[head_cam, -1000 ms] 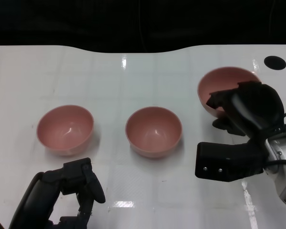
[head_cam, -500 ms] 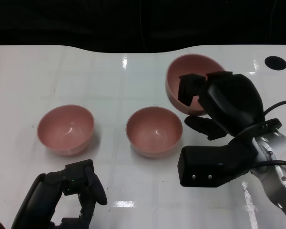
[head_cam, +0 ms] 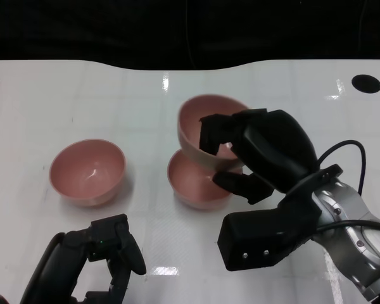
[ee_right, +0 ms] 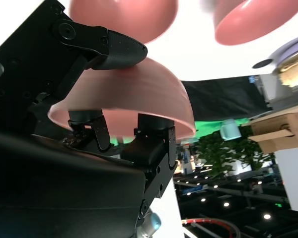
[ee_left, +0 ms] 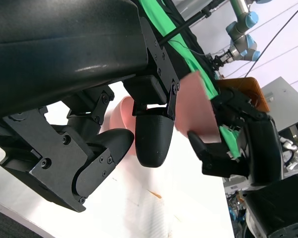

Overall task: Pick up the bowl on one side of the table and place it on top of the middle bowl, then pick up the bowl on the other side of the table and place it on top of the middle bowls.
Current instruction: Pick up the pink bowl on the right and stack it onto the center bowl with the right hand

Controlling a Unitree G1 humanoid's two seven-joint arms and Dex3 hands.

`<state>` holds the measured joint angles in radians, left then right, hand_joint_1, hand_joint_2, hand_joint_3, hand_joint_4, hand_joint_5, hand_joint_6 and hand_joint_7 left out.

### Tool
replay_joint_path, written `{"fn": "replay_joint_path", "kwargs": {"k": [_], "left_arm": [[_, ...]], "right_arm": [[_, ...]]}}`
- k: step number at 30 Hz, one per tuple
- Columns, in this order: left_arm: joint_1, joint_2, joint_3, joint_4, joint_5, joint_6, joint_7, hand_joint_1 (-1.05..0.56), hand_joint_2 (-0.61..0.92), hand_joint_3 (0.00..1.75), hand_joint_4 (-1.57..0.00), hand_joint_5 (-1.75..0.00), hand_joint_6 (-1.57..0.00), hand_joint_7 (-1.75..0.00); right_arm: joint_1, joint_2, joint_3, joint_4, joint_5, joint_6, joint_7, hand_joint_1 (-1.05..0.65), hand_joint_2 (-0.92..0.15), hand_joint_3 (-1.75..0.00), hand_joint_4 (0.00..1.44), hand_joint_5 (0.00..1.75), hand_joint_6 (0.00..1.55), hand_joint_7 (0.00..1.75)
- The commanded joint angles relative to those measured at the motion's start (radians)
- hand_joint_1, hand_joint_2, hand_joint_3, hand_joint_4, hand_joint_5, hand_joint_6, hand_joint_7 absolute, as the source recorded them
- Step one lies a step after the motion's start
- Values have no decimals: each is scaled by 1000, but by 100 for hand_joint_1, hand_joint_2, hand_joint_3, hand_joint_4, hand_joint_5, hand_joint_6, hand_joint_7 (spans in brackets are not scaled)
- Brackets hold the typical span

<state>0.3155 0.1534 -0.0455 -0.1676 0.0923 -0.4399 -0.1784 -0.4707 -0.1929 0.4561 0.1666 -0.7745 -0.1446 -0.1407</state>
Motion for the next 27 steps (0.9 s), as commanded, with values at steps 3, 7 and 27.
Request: {"fn": "replay_joint_path", "kwargs": {"k": [3,7,27], "left_arm": [[15,1,-2,-17,16,0,16,-10,34,144,-83,-174,-81,-149],[18,-2,-6,-23,25,-1,17,-10,36,141,-82,-174,-80,-150],[42,-12,-27,-52,50,17,38,-13,36,140,-85,-175,-81,-149]], "right_arm": [[-24,11,15,44,3,-13,27,-23,-31,-118,100,175,113,62],[-31,21,26,99,8,-44,14,-25,-28,-126,100,175,92,131],[-86,65,77,376,-13,-124,-58,-22,-41,-104,90,175,83,112]]}}
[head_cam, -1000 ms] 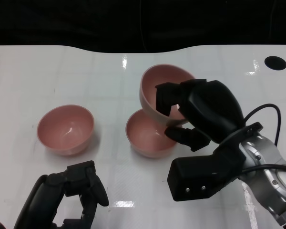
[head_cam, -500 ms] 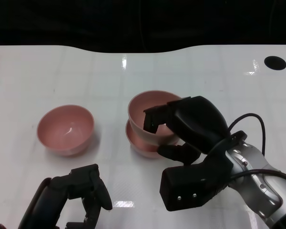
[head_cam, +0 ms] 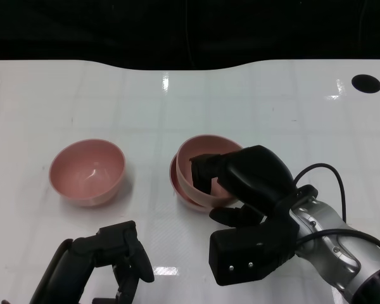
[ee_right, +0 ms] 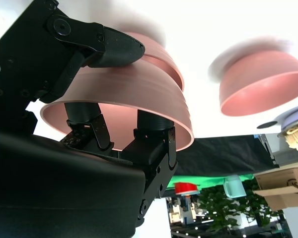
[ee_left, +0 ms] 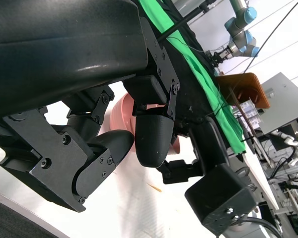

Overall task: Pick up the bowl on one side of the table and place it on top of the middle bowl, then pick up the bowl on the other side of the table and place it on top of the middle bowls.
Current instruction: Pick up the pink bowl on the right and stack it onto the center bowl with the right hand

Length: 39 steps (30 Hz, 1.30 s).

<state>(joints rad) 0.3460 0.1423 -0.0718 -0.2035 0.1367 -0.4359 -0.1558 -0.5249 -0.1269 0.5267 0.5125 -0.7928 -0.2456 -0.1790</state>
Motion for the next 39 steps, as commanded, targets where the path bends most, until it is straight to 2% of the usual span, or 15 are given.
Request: {"fn": "replay_joint_path", "kwargs": {"k": [1,2,4,17,18,19,20,21,24,33,34,36,39], "left_arm": [[13,-1,-1,-19,4,16,15,-13,36,139,-85,-175,-82,-149],[13,-1,-2,-21,2,18,13,-13,36,139,-85,-175,-82,-149],[14,-1,-3,-23,2,21,13,-13,36,139,-85,-175,-82,-149],[14,-1,-3,-25,2,23,14,-13,36,139,-85,-175,-82,-148],[15,2,-3,-25,9,21,16,-13,36,139,-85,-175,-82,-148],[16,4,-2,-25,15,20,17,-13,35,140,-86,-175,-82,-148],[17,4,-1,-25,19,19,18,-13,34,140,-86,-175,-83,-147],[17,5,-1,-26,21,19,18,-13,34,141,-86,-175,-83,-147],[17,4,-1,-26,22,19,17,-13,34,140,-86,-174,-84,-146],[17,4,-1,-26,22,19,17,-13,34,140,-86,-174,-84,-146],[12,5,0,-5,19,0,17,-13,34,140,-86,-174,-84,-146],[6,8,1,19,21,-22,19,-13,26,148,-87,-173,-85,-143],[4,10,3,29,21,-32,21,-13,23,152,-88,-172,-86,-142]], "right_arm": [[-35,-1,8,40,5,-30,-21,-25,-48,-90,84,160,85,88],[-37,-2,9,45,6,-34,-22,-27,-56,-73,81,149,92,62],[-40,-1,9,52,6,-39,-24,-28,-62,-63,80,144,97,45],[-44,-1,9,62,6,-47,-29,-28,-64,-57,79,142,102,34],[-48,-11,26,49,-16,-31,2,-28,-64,-57,79,142,102,34],[-51,-19,39,38,-32,-18,26,-46,-80,-37,37,99,65,14],[-53,-25,48,30,-43,-8,42,-53,-87,-27,20,79,49,6],[-53,-28,53,22,-50,-3,49,-56,-90,-24,14,72,44,3],[-48,-28,54,11,-54,3,51,-59,-92,-21,8,64,38,0],[-47,-31,59,4,-51,11,53,-60,-92,-21,7,62,37,0],[-10,-49,55,-71,-58,42,90,-60,-92,-21,8,62,37,0],[42,-75,49,-175,-58,85,148,-73,-92,-34,2,34,22,0],[64,-83,47,-224,-56,111,177,-76,-92,-37,0,26,19,1]]}}
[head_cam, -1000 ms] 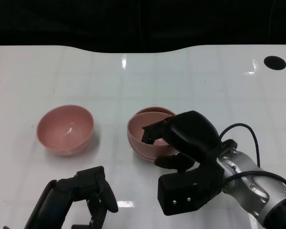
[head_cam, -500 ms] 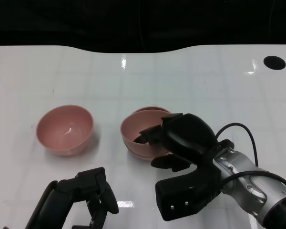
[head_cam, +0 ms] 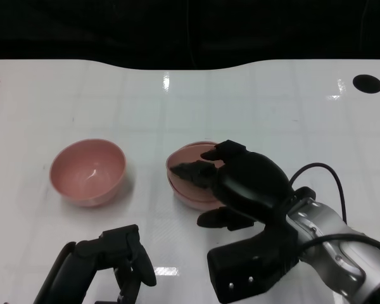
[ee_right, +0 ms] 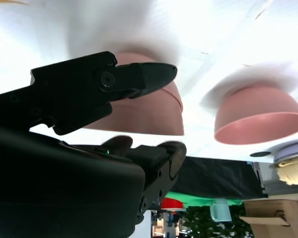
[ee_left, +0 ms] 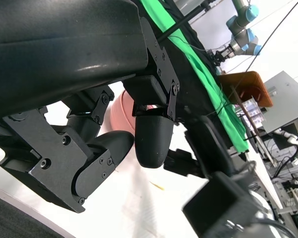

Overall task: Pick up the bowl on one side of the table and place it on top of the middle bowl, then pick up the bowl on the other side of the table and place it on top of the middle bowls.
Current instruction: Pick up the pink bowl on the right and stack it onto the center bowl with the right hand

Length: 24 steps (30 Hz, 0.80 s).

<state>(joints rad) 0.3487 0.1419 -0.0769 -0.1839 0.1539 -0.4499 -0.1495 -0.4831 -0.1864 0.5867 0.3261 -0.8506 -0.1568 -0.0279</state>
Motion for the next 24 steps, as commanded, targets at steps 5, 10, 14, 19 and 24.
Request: {"fn": "replay_joint_path", "kwargs": {"k": [5,10,14,19,24], "left_arm": [[0,11,8,14,3,-24,15,-13,22,153,-88,-172,-86,-141],[-3,11,7,21,6,-30,18,-13,22,154,-88,-172,-86,-141],[-9,9,6,38,5,-43,20,-11,20,156,-87,-173,-86,-140],[-12,10,6,43,17,-41,25,-12,21,155,-88,-173,-86,-140],[-15,13,10,43,23,-36,27,-12,21,155,-87,-174,-86,-141]], "right_arm": [[30,-26,-10,-57,2,38,39,-77,-92,-37,0,25,18,1],[39,-27,-19,-68,14,39,37,-78,-92,-35,0,25,17,1],[63,-30,-38,-101,33,38,36,-82,-92,-25,0,21,12,0],[86,-38,-53,-140,33,29,30,-83,-92,-26,0,17,10,0],[103,-44,-65,-181,36,35,37,-83,-92,-29,0,16,10,0]]}}
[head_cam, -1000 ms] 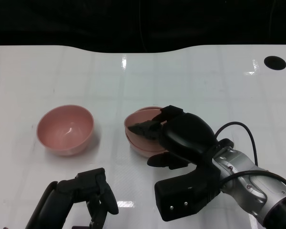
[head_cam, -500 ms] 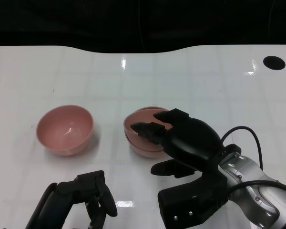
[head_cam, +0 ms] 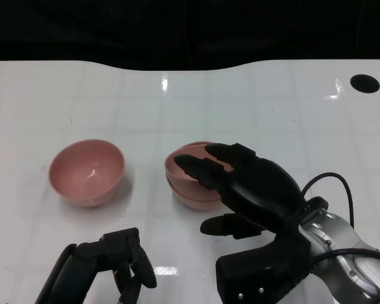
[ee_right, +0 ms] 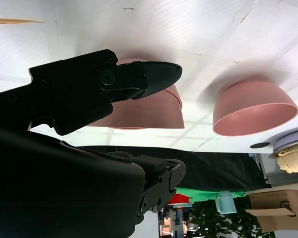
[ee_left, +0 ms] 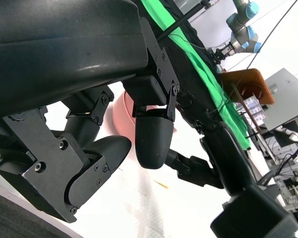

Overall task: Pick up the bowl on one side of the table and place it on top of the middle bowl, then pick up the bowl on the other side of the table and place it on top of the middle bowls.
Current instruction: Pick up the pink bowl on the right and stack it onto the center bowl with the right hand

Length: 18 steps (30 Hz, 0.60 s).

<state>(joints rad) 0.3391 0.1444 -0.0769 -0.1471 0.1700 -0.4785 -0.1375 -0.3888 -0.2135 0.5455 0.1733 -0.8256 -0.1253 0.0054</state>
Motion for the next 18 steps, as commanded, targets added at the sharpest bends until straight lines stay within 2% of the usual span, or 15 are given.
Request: {"fn": "replay_joint_path", "kwargs": {"k": [1,16,18], "left_arm": [[-6,11,10,6,7,-6,16,-12,21,155,-87,-174,-86,-141],[-11,11,8,23,0,-18,14,-12,20,155,-88,-172,-86,-141],[-14,12,10,23,0,-14,13,-12,21,154,-87,-172,-86,-140]], "right_arm": [[10,-17,-25,-31,12,4,5,-83,-92,-30,0,15,9,0],[50,-25,-61,-71,53,-23,8,-81,-92,-29,0,20,10,1],[73,-30,-75,-95,67,-50,-16,-79,-92,-28,0,24,11,1]]}}
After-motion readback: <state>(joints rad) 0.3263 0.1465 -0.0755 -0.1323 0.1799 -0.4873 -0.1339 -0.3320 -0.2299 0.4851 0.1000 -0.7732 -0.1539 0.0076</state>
